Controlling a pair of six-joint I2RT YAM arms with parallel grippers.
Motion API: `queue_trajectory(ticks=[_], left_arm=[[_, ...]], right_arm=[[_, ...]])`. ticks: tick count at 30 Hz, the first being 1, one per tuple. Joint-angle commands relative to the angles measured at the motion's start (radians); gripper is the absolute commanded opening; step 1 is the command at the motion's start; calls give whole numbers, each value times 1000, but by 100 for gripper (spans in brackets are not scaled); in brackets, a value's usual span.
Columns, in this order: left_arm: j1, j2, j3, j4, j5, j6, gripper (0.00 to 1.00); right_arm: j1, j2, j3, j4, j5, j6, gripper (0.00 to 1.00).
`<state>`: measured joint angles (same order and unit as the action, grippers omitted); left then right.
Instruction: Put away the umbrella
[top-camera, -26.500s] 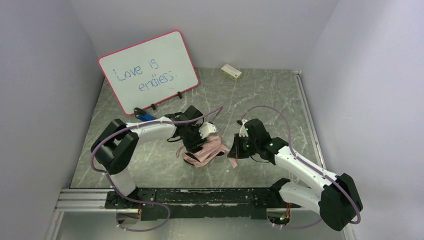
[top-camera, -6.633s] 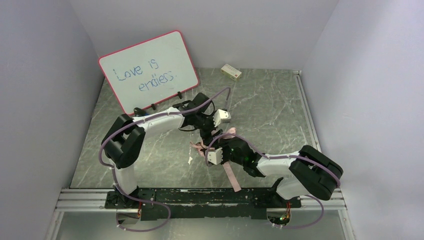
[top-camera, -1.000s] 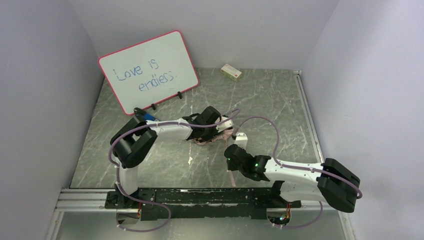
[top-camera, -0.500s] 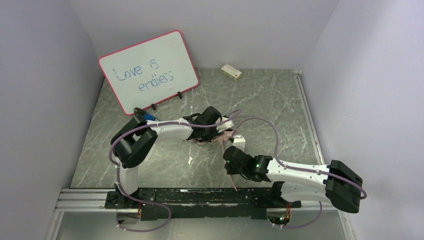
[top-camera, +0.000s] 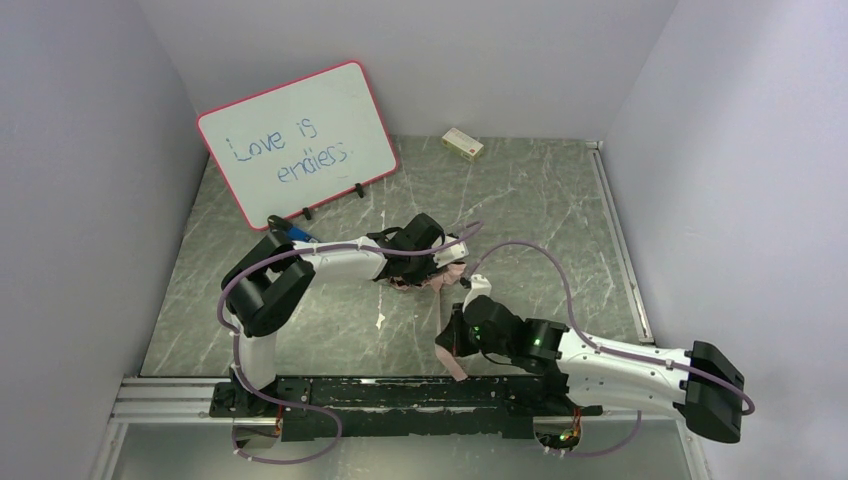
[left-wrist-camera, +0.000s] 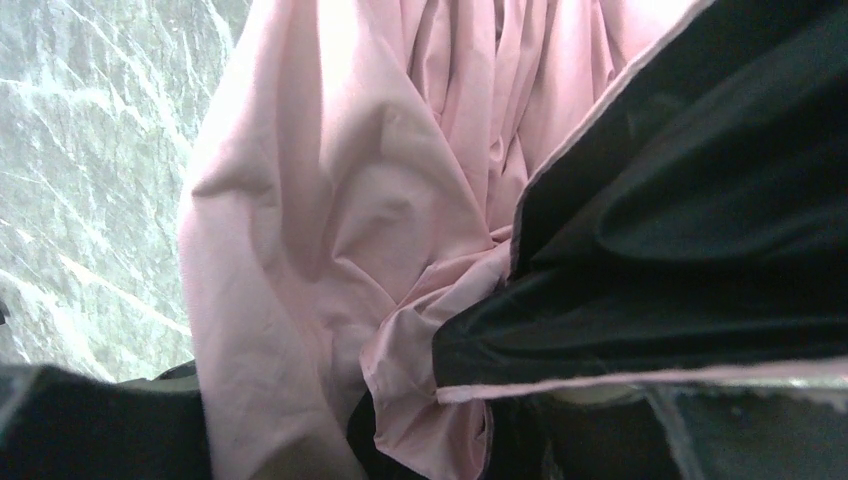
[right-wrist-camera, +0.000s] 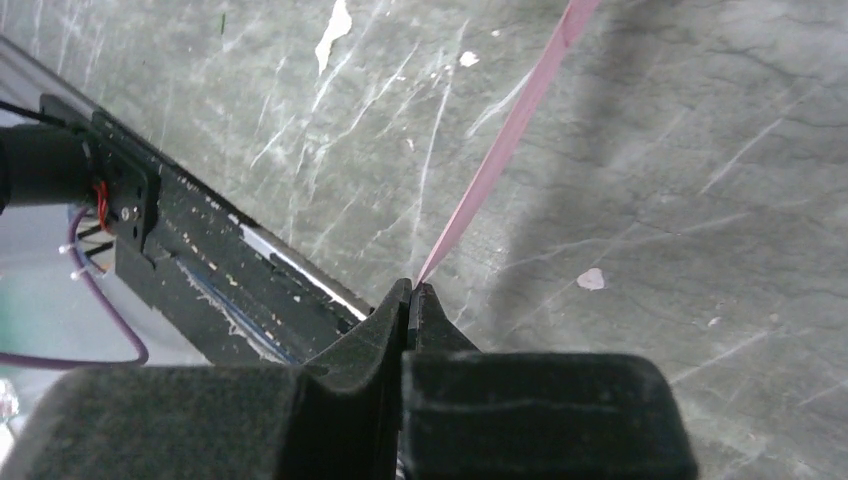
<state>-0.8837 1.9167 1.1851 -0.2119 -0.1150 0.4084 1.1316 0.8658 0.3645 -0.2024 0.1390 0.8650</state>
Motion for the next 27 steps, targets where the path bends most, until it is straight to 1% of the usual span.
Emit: queue_trajectory(ticks=[1, 4, 8, 14, 17, 23, 27], left_arm=[[33, 90, -36, -104, -102, -19, 5], [34, 90, -38, -103, -104, -20, 5], [32, 91, -38, -103, -105, -20, 5], [33, 91, -39, -104, -104, -20, 5], [34, 91, -38, -104, -102, -21, 5], [34, 93, -38, -108, -98, -23, 5], [34, 91, -40, -106, -98, -23, 5]], right_arm=[[52, -15, 0, -1, -317, -6, 0], [96, 43, 39, -74, -286, -20, 0], [205, 144, 144, -240, -79, -31, 0], [382, 323, 269, -348, 128, -28, 0], [453, 431, 349, -426, 187, -42, 0], [570, 668, 554, -669, 291, -84, 0], [632, 806, 608, -724, 296, -128, 0]])
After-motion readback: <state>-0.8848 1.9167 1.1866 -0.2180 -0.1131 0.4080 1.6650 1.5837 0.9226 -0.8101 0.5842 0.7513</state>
